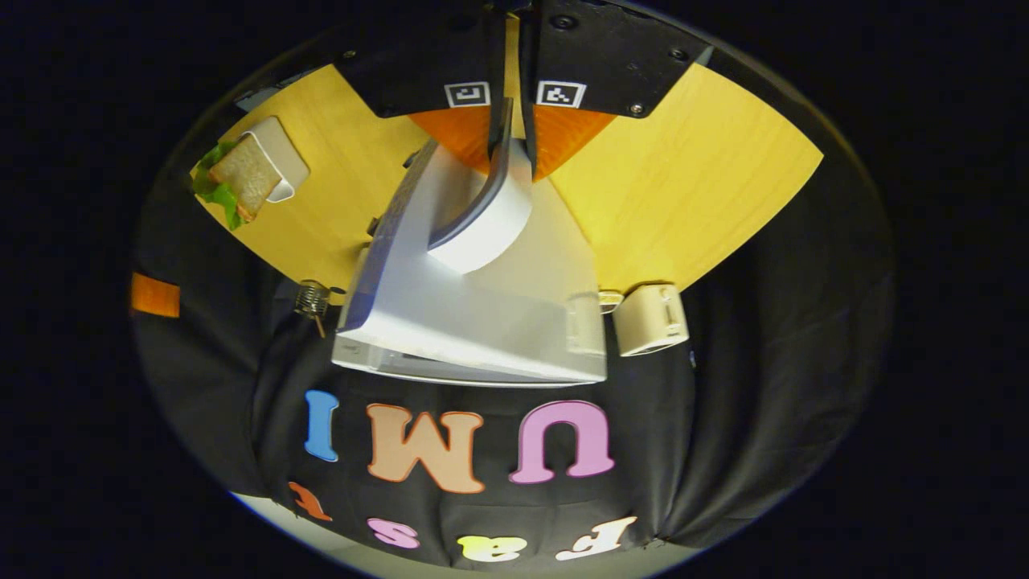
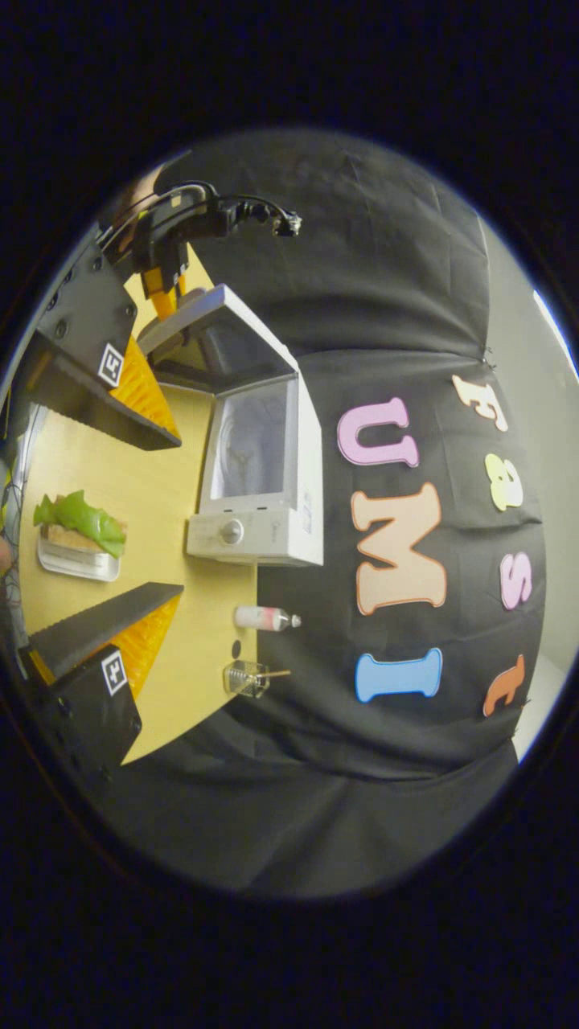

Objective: Open the microwave oven with the left hand, put the food in, and close the microwave oven.

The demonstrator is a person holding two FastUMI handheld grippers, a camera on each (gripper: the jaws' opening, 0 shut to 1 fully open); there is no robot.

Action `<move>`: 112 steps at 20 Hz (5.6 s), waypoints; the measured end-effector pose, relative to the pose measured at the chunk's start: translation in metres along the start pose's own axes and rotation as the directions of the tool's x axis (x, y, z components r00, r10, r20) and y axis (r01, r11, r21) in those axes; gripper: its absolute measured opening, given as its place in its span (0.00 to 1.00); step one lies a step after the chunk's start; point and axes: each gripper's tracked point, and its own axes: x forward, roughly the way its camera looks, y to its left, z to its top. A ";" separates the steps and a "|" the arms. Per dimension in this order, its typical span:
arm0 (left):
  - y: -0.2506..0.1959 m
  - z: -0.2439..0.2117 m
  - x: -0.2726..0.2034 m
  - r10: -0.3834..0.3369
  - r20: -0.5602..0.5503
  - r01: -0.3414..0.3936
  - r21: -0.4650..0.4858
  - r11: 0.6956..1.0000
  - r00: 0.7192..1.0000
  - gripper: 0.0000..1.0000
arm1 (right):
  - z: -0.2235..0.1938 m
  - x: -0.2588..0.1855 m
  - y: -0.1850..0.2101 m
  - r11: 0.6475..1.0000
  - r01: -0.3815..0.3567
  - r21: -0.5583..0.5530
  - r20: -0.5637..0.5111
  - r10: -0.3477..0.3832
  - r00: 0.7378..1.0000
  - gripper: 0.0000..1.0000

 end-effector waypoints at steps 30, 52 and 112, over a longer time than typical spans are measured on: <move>0.063 0.101 -0.127 0.117 0.191 -0.109 -0.051 0.993 0.975 0.91 | -0.161 0.023 -0.024 0.984 0.151 -0.092 -0.418 -0.176 0.891 0.52; 0.111 0.131 -0.119 0.102 0.319 -0.088 -0.060 0.994 0.942 0.90 | -0.039 0.090 0.096 0.884 -0.005 0.468 -0.293 0.160 0.943 0.30; 0.170 0.075 -0.152 0.220 0.211 -0.219 -0.028 0.975 0.952 0.94 | -0.044 0.317 0.118 0.488 0.269 0.830 -0.251 -0.103 0.962 0.89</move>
